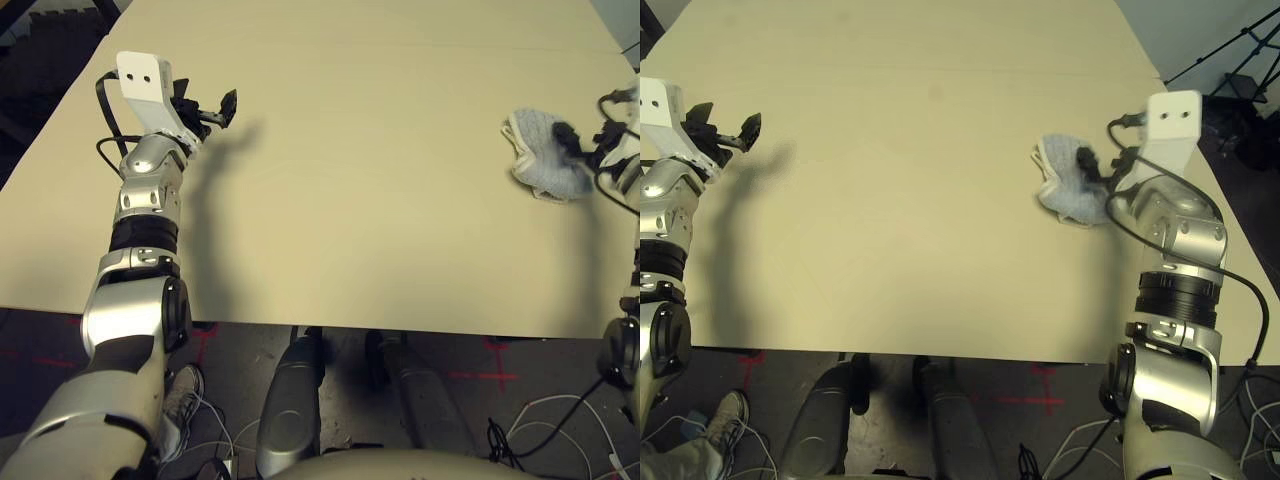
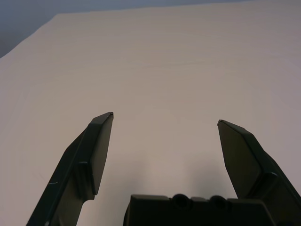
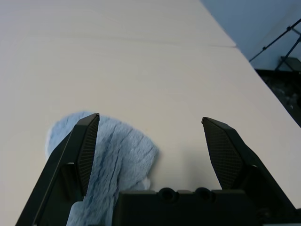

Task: Wipe the water off the table with a rag.

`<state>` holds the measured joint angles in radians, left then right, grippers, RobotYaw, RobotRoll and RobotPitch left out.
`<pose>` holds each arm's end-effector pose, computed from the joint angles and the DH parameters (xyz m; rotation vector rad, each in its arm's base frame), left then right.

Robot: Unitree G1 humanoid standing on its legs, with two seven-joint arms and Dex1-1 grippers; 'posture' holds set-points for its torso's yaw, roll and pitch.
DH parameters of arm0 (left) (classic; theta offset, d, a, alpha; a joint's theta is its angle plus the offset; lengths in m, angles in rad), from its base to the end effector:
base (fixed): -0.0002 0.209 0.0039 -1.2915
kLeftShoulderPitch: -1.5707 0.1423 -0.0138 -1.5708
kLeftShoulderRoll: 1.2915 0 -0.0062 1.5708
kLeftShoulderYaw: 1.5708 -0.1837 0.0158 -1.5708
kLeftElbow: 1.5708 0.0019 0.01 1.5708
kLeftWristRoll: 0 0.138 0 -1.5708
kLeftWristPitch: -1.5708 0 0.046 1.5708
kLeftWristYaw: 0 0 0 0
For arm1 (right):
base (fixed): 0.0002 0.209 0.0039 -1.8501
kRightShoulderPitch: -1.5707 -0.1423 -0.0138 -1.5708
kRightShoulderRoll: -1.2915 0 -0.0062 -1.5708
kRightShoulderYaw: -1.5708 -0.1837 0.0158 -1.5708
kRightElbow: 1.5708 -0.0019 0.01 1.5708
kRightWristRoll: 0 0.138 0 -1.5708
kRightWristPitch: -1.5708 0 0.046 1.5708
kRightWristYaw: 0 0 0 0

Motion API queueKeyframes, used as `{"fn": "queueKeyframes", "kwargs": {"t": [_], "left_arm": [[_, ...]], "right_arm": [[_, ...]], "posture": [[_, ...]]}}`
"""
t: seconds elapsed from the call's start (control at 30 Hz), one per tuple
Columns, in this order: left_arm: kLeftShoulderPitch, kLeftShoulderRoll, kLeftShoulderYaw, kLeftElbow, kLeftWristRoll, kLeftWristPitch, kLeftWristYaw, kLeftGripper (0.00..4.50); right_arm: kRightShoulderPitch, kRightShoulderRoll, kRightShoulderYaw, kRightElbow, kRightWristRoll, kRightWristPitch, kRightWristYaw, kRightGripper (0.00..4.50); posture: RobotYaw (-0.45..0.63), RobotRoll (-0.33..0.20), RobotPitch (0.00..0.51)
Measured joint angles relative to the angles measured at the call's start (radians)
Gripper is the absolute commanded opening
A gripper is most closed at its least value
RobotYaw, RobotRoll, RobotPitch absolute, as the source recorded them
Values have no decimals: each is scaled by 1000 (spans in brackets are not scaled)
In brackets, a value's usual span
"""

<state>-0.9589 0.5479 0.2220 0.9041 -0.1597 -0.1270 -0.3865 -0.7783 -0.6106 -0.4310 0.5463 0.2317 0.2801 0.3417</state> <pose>0.3385 0.2786 0.2001 0.1727 -0.2537 -0.0700 0.2984 -0.3204 0.2060 -0.0037 -0.1493 -0.1036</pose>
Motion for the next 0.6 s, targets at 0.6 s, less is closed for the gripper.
{"fn": "queueKeyframes", "kwargs": {"t": [0.6], "left_arm": [[0,-30,27,126,0,-98,113,4500]], "right_arm": [[-125,-2,-13,466,53,-452,180,4471]], "posture": [[136,0,293]]}}
